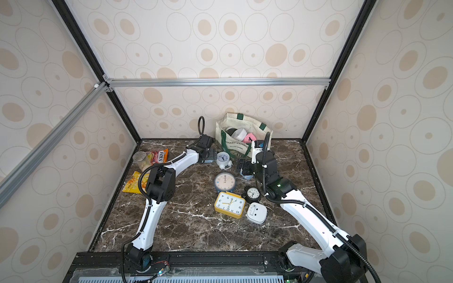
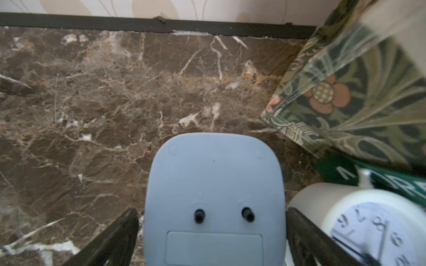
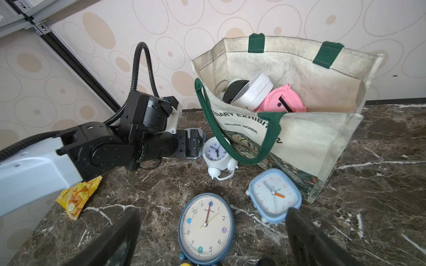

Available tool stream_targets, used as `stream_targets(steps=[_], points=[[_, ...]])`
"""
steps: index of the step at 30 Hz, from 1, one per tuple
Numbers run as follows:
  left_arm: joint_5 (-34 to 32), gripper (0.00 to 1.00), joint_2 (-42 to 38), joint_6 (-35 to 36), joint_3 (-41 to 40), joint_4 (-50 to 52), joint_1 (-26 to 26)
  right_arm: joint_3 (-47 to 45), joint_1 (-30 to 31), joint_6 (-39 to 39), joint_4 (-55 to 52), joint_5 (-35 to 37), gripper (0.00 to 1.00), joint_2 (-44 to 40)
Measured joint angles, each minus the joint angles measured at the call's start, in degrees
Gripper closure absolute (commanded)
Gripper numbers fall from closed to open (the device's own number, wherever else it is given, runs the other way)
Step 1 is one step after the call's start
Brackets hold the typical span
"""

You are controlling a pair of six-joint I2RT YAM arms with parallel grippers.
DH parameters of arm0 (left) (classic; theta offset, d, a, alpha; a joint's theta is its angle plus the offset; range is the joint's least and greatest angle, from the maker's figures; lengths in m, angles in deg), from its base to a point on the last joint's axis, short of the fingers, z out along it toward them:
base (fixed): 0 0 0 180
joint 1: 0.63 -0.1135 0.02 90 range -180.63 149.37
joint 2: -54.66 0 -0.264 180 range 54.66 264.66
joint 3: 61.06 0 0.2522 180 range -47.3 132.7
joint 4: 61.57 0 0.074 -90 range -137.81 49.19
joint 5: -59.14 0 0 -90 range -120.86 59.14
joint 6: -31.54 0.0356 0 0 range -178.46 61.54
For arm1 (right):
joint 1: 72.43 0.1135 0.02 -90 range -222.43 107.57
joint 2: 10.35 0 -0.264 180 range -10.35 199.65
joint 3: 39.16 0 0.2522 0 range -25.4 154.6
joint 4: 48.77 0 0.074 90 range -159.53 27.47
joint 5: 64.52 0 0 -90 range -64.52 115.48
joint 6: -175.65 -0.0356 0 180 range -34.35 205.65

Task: Put the alarm clock into the canvas bag
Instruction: Pick up the alarm from the center of the board.

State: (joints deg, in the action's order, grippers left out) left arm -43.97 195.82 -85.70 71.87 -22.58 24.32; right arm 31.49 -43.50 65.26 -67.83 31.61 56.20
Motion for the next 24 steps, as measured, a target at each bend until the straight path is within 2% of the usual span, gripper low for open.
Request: stream_targets(steps=[11, 19, 22, 24], points=[[0.76, 0.02, 1.25, 0.15, 1.07, -0.46, -1.11, -0.68, 0.0, -1.07, -0.09, -1.49, 0.0, 0.0], [2.49, 0.2, 1.25, -0.15, 0.83, -1.55, -2.62, -2.19, 0.0, -1.25, -0.68, -1.6, 0.0, -0.96], [3.56, 0.23, -0.94, 0.07, -3.48, -5.07, -2.71, -2.64, 0.0, -1.25, -0.94, -1.6, 0.0, -1.46], [4.59, 0.24, -4.59, 0.24, -9.84, -8.44, -2.73, -2.69, 0.0, -1.25, -1.22, -1.62, 0.0, -1.53]])
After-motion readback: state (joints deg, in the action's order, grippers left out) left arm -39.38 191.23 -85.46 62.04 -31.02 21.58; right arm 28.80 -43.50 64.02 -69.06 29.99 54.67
